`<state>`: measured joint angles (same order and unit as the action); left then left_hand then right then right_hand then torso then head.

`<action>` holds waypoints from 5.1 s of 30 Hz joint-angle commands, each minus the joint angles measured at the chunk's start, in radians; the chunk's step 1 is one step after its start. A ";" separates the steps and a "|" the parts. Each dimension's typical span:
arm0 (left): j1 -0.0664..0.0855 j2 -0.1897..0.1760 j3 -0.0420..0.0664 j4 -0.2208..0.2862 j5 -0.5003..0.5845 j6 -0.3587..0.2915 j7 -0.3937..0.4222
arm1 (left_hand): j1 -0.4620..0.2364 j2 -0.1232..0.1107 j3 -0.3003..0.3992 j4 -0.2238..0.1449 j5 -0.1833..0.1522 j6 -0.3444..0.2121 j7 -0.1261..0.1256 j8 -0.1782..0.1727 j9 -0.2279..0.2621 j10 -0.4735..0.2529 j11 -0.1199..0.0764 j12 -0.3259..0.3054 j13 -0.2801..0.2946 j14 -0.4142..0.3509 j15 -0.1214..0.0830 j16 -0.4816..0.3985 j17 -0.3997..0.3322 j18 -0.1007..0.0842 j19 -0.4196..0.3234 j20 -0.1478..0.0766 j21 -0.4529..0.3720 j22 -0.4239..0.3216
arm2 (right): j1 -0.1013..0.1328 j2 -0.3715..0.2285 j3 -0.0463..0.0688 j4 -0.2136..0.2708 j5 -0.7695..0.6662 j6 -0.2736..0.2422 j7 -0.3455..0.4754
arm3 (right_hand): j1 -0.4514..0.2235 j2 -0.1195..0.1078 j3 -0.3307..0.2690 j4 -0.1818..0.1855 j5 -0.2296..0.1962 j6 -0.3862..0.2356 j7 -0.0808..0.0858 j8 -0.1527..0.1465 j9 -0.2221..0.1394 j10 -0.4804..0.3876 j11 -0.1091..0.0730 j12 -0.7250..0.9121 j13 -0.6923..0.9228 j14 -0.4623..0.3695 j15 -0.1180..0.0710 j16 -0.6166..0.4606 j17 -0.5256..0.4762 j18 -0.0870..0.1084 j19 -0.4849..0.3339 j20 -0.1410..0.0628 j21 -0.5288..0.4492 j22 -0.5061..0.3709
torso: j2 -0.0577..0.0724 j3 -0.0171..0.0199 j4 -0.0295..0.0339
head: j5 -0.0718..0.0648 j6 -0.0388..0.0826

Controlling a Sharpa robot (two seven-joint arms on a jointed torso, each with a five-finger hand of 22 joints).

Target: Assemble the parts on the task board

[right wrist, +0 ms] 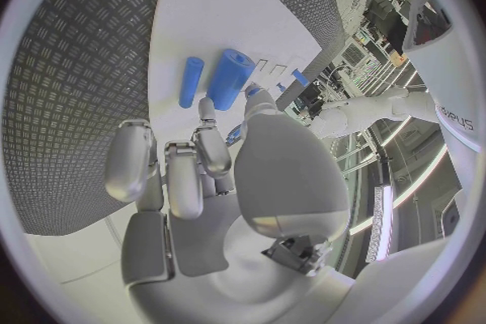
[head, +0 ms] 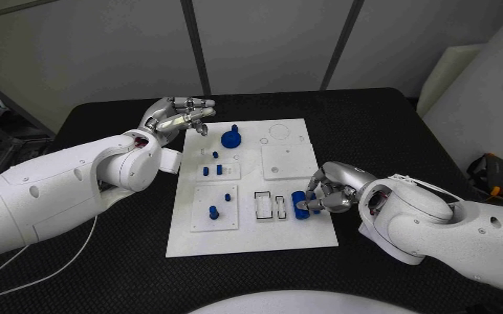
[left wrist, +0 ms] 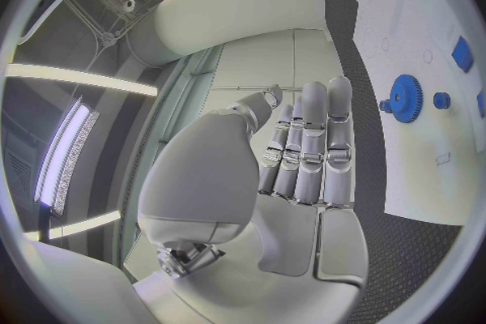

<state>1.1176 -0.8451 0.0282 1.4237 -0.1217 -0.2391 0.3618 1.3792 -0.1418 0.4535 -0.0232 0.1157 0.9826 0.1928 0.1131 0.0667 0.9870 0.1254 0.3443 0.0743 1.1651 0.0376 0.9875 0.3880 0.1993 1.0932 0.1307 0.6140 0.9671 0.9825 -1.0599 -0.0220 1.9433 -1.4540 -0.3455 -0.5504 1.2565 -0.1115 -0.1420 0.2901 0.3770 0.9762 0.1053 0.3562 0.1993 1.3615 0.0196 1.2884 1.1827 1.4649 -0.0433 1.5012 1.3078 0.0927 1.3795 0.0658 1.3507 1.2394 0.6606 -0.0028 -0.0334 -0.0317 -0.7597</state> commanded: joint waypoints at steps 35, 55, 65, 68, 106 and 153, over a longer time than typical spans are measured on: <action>0.000 -0.011 0.001 0.008 0.005 0.019 -0.001 | -0.009 0.009 -0.009 0.005 -0.001 -0.006 0.001 0.001 0.001 -0.009 0.000 0.006 0.002 -0.005 0.001 0.003 -0.003 -0.017 -0.004 0.005 -0.009 -0.003 | -0.051 0.033 0.001 0.005 0.026 -0.201 0.002 | 0.042 0.073 -0.004 -0.001 0.117 0.031 -0.032 0.072 0.042 0.038 -0.022 0.026 0.056 0.082 -0.023 0.019 0.140 -0.026 0.023 -0.018 0.024 0.032 | -0.001 -0.0036 -0.0001 | 0.017 -0.015; 0.000 -0.007 0.001 0.009 0.005 0.023 -0.003 | -0.009 0.009 -0.009 0.005 -0.001 -0.006 0.001 0.001 0.001 -0.009 0.000 0.006 0.002 -0.005 0.001 0.003 -0.003 -0.017 -0.004 0.005 -0.009 -0.003 | -0.049 0.151 0.002 -0.011 0.147 -0.125 -0.011 | 0.002 0.088 -0.029 0.003 0.141 0.044 -0.038 0.080 0.058 0.030 -0.027 0.003 0.042 0.080 -0.026 0.016 0.135 -0.024 0.019 -0.022 0.019 0.027 | 0.000 -0.0046 0.0019 | 0.028 -0.019; 0.000 -0.005 0.001 0.009 0.005 0.024 -0.003 | -0.009 0.009 -0.009 0.005 -0.001 -0.006 0.001 0.001 0.001 -0.009 0.000 0.006 0.002 -0.005 0.001 0.003 -0.003 -0.017 -0.004 0.005 -0.009 -0.003 | -0.049 0.187 0.002 -0.034 0.143 -0.096 -0.034 | -0.060 0.098 -0.065 0.003 0.073 0.068 -0.052 0.105 0.088 0.040 -0.038 0.002 0.054 0.081 -0.035 0.017 0.139 -0.025 0.021 -0.030 0.021 0.032 | 0.000 -0.0047 -0.0004 | 0.030 -0.019; 0.000 -0.005 0.001 0.009 0.005 0.025 -0.003 | -0.009 0.009 -0.009 0.005 -0.001 -0.006 0.001 0.001 0.001 -0.009 0.000 0.006 0.002 -0.005 0.001 0.003 -0.003 -0.017 -0.004 0.005 -0.009 -0.003 | -0.049 0.190 0.002 -0.040 0.133 -0.098 -0.041 | -0.090 0.099 -0.081 0.003 0.020 0.071 -0.056 0.116 0.102 0.043 -0.041 0.001 0.058 0.081 -0.038 0.017 0.140 -0.025 0.021 -0.033 0.020 0.032 | 0.000 -0.0048 -0.0004 | 0.030 -0.019; 0.000 -0.001 0.001 0.003 0.005 0.031 -0.007 | -0.009 0.009 -0.009 0.005 -0.001 -0.006 0.001 0.001 0.001 -0.009 0.000 0.006 0.002 -0.005 0.001 0.003 -0.003 -0.017 -0.004 0.005 -0.009 -0.003 | -0.049 0.147 0.003 -0.013 0.054 -0.124 0.060 | 0.066 0.101 0.036 -0.095 -0.081 0.041 -0.066 0.153 0.185 0.056 -0.051 -0.006 0.096 0.085 -0.047 0.025 0.162 -0.026 0.023 -0.041 0.020 0.041 | 0.000 -0.0045 0.0025 | 0.029 -0.008; 0.000 -0.014 0.001 0.015 0.005 0.026 -0.006 | -0.009 0.010 -0.011 0.006 -0.001 -0.008 0.001 0.002 0.001 -0.012 -0.001 0.009 0.002 -0.007 0.001 0.004 -0.005 -0.017 -0.005 0.006 -0.012 -0.004 | -0.044 -0.013 0.032 -0.044 -0.135 0.089 -0.018 | 0.067 0.059 -0.023 -0.001 -0.001 0.069 -0.031 -0.026 0.118 0.024 -0.022 -0.101 0.033 0.079 -0.022 0.007 0.132 -0.020 0.007 -0.018 -0.005 0.017 | 0.002 -0.0031 -0.0006 | -0.010 -0.014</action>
<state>1.1162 -0.8591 0.0281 1.4363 -0.1187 -0.2218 0.3513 1.3741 -0.1366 0.4482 -0.0179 0.1157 0.9826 0.1927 0.1131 0.0667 0.9793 0.1257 0.3505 0.0748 1.1652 0.0376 0.9875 0.3837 0.1995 1.0896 0.1342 0.6061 0.9638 0.9388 -1.0746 0.0104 1.8998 -1.5604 -0.3062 -0.5508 1.3250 -0.0407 -0.1576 0.2900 0.3805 1.0391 0.0715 0.3366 0.3180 1.3810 -0.0039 1.1880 1.2171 1.4649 -0.0713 1.5070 1.3075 0.0774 1.3851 0.0466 1.3426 1.2574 0.6619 -0.0059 -0.0344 -0.0421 -0.7729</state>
